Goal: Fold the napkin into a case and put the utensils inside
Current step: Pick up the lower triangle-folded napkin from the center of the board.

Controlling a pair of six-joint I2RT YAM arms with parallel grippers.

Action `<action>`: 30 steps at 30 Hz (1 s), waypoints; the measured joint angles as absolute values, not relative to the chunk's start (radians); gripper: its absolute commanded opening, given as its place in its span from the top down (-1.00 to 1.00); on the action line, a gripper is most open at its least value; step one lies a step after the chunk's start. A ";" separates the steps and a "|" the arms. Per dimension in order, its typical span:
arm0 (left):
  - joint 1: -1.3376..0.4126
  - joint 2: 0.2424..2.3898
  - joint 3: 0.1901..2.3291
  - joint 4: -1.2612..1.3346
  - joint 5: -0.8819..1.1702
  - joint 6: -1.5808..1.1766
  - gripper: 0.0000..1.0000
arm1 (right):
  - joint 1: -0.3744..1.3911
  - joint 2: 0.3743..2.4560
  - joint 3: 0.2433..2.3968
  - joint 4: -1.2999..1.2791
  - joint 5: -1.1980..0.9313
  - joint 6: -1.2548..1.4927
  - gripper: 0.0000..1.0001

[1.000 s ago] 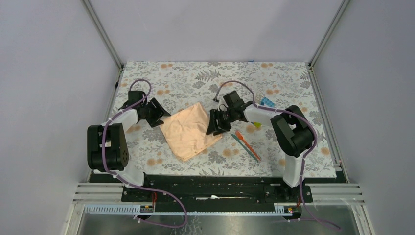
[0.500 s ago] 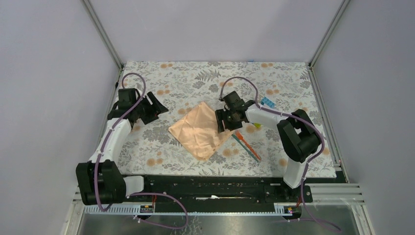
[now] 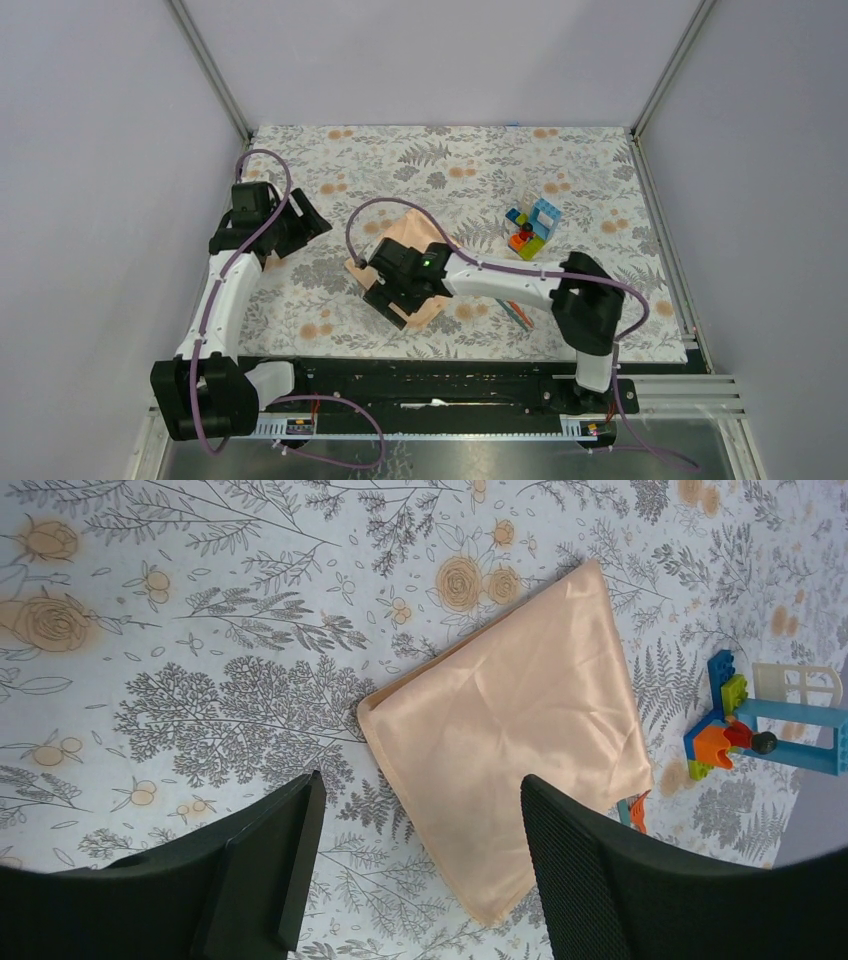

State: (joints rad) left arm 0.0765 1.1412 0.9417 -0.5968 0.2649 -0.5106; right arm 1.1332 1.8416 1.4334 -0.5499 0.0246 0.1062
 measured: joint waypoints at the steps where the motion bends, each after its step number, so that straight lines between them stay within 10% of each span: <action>1: 0.078 1.137 0.942 -0.599 0.262 -0.507 -0.54 | 1.135 1.867 1.436 -0.568 0.025 0.101 -0.50; 23: 0.091 1.127 0.924 -0.596 0.267 -0.493 -0.55 | 1.130 2.085 1.526 -0.659 -0.003 0.091 -0.25; 30: 0.108 1.127 0.922 -0.596 0.269 -0.485 -0.56 | 1.133 2.082 1.507 -0.639 0.056 0.102 0.38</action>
State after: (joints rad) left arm 0.1081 1.1275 0.9222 -0.5961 0.2691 -0.4847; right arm 1.1328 2.0819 1.5074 -0.6388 0.0563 0.1017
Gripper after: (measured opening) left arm 0.776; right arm 0.445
